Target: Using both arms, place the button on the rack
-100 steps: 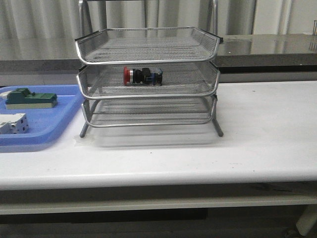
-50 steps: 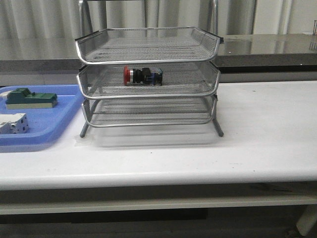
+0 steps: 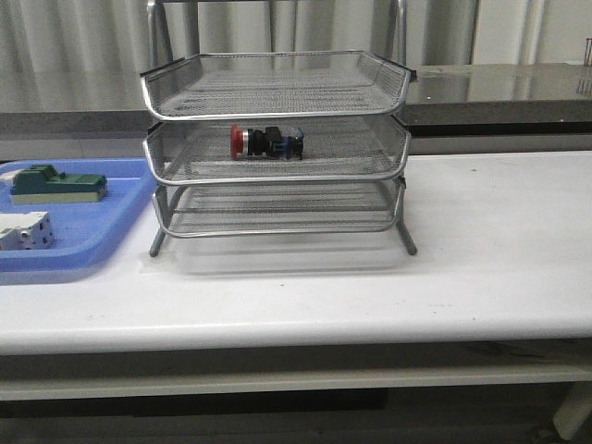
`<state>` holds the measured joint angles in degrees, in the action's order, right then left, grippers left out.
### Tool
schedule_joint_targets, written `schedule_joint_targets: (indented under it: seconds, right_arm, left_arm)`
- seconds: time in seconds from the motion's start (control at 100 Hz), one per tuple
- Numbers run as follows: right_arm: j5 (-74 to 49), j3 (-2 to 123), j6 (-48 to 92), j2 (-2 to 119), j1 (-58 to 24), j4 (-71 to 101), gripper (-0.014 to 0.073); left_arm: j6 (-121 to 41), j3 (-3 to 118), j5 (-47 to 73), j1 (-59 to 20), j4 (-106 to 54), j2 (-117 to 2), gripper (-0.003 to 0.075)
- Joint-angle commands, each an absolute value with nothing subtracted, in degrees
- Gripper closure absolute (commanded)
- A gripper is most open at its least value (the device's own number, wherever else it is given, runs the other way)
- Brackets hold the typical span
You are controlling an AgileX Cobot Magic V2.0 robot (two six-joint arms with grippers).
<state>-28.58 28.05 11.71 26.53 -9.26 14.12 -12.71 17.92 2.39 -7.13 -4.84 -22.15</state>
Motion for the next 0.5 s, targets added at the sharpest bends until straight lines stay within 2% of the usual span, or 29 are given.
schedule_joint_targets:
  seconds: [0.0,0.29,0.49]
  right_arm:
    - [-22.9,28.8,11.2,26.4,-8.9,11.8,0.0651]
    - [-12.2,19.2,-3.2,18.8,-8.9,1.6,0.0651]
    - [-7.1,11.9,-5.9,11.4,-8.9,0.0,0.0651]
  left_arm:
    - [-12.2,19.4,-2.2,-6.9,-5.4,-22.3,0.0716]
    - [-12.2,19.4,-2.2,-6.9,-5.4,-22.3,0.0716]
    - [-12.2,19.4,-2.2,-6.9,-5.4,-22.3,0.0716]
